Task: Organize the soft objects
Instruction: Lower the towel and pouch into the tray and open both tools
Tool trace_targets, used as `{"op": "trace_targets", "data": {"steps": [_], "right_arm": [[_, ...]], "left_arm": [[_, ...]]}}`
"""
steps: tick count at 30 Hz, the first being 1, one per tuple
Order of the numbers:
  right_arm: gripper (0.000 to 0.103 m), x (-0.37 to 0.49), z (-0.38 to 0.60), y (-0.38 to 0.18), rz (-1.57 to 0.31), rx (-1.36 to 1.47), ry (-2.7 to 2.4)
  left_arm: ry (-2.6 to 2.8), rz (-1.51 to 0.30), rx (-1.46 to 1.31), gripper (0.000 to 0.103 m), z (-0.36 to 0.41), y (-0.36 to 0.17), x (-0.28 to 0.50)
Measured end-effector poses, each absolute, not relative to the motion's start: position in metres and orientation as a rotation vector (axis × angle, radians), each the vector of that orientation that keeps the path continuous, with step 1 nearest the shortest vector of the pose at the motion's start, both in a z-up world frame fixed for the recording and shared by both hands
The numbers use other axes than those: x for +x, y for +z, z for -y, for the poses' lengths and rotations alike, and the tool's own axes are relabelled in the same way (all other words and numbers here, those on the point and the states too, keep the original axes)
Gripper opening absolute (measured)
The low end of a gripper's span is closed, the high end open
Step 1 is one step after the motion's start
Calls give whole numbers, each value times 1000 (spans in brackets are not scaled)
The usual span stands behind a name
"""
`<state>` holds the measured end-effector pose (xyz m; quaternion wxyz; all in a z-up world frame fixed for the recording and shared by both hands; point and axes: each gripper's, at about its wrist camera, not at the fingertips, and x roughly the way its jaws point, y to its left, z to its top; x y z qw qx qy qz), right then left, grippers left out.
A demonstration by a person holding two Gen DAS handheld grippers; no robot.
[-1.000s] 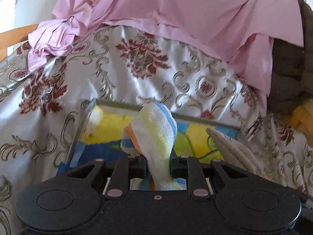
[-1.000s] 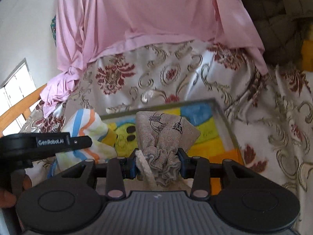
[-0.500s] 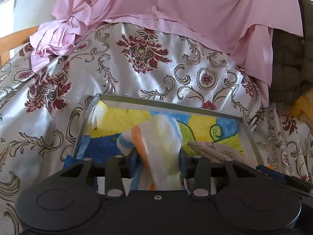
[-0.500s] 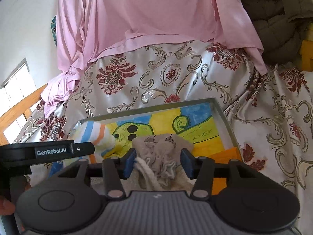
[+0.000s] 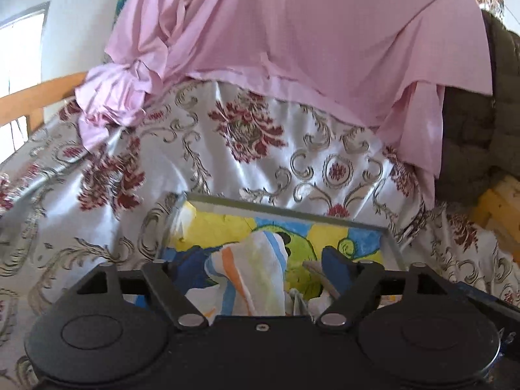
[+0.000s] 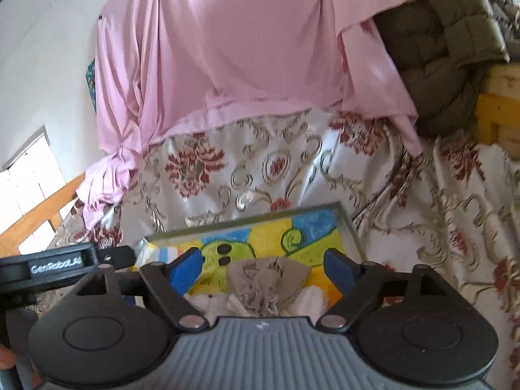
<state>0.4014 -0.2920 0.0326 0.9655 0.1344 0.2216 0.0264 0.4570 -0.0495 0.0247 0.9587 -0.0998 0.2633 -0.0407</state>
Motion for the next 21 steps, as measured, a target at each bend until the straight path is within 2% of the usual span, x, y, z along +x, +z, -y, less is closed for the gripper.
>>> {"op": "trace_targets", "data": {"steps": [2, 5, 10, 21], "right_arm": [[94, 393, 295, 41, -437, 281, 48], [97, 380, 302, 52, -433, 322, 46], [101, 351, 309, 68, -405, 334, 31], [103, 292, 305, 84, -373, 318, 32]], "left_arm": [[-81, -511, -213, 88, 45, 33, 446], [-89, -454, -241, 97, 36, 46, 424], [-100, -406, -271, 99, 26, 63, 393], [-99, -375, -247, 102, 31, 80, 335]]}}
